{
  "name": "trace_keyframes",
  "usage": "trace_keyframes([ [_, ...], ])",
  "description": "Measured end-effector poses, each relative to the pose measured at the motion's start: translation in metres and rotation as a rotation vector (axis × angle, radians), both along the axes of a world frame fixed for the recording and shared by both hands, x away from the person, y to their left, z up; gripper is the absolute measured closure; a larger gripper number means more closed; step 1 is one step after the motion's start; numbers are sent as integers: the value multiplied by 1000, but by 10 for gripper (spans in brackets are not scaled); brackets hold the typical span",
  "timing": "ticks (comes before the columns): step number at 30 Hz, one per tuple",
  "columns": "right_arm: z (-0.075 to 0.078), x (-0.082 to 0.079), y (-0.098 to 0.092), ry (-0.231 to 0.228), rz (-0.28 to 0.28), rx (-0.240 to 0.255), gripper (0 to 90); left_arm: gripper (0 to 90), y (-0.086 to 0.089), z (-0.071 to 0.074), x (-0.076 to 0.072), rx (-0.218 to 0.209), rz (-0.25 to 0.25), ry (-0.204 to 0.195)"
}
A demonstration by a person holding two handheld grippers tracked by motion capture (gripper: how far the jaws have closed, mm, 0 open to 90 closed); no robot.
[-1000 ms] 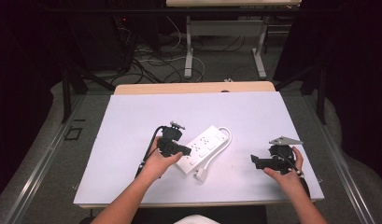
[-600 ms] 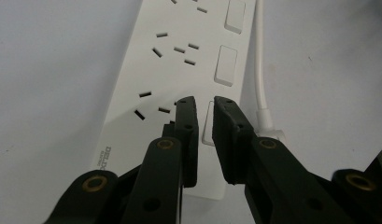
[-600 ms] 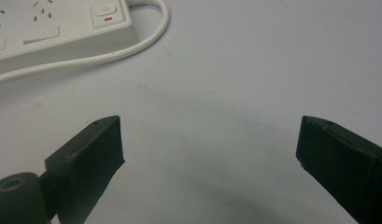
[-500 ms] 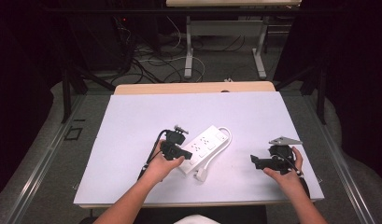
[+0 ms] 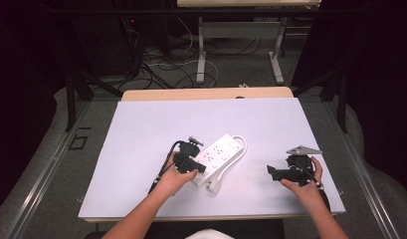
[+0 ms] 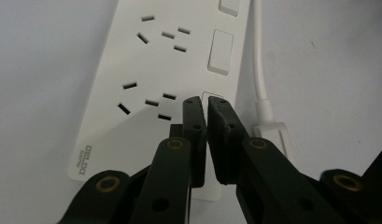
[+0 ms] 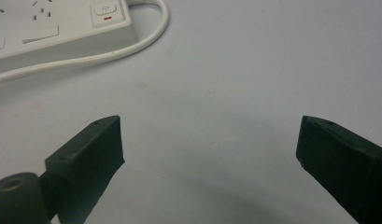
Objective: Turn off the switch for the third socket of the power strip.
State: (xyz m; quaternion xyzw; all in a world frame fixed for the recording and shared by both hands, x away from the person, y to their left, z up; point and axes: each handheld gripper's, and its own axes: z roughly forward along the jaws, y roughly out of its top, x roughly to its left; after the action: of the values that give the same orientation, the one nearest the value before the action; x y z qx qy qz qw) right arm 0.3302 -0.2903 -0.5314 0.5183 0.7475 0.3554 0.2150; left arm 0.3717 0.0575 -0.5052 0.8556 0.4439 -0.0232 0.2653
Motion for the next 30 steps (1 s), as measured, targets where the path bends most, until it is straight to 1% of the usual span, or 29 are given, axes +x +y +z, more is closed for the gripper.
trace_keyframes([
  [2, 0, 0, 0, 0, 0, 0, 67, 869, 0, -1, 0, 3, 1, 1],
  [4, 0, 0, 0, 1, 0, 0, 67, 874, 0, -1, 1, 16, -19, -5],
  [7, 0, 0, 0, 0, 1, 0, 67, 874, -2, -3, 0, 12, -3, 5],
  [8, 0, 0, 0, 0, 2, 0, 67, 874, -1, -3, 1, 14, -15, 2],
  [10, 0, 0, 0, 1, 2, -1, 67, 875, -3, -5, 1, 8, -1, 6],
  [13, 0, 0, 0, 3, 1, 1, 67, 877, -3, -5, 1, 12, -1, 4],
  [14, 0, 0, 0, 3, 1, 1, 67, 878, -2, -5, 2, 21, -17, -4],
  [15, 0, 0, 0, 3, 2, 0, 67, 878, -2, -6, 1, 16, -8, 1],
  [17, 0, 0, 0, 3, 2, 1, 67, 878, -2, -6, 1, 10, -7, 4],
  [20, 0, 0, 0, 4, 1, 0, 67, 879, -3, -6, 1, 13, -2, 2],
  [23, 0, 0, 0, 3, 2, 0, 67, 879, -2, -6, 1, 14, -5, 1],
  [27, 0, 0, 1, 4, -1, 1, 67, 879, -2, -6, 1, 22, -22, -7],
  [29, 0, 0, 1, 4, -1, 1, 67, 879, -2, -6, 1, 16, -11, -4],
  [30, 0, 0, 1, 4, -1, 2, 67, 880, -2, -6, 1, 21, -23, -10],
])
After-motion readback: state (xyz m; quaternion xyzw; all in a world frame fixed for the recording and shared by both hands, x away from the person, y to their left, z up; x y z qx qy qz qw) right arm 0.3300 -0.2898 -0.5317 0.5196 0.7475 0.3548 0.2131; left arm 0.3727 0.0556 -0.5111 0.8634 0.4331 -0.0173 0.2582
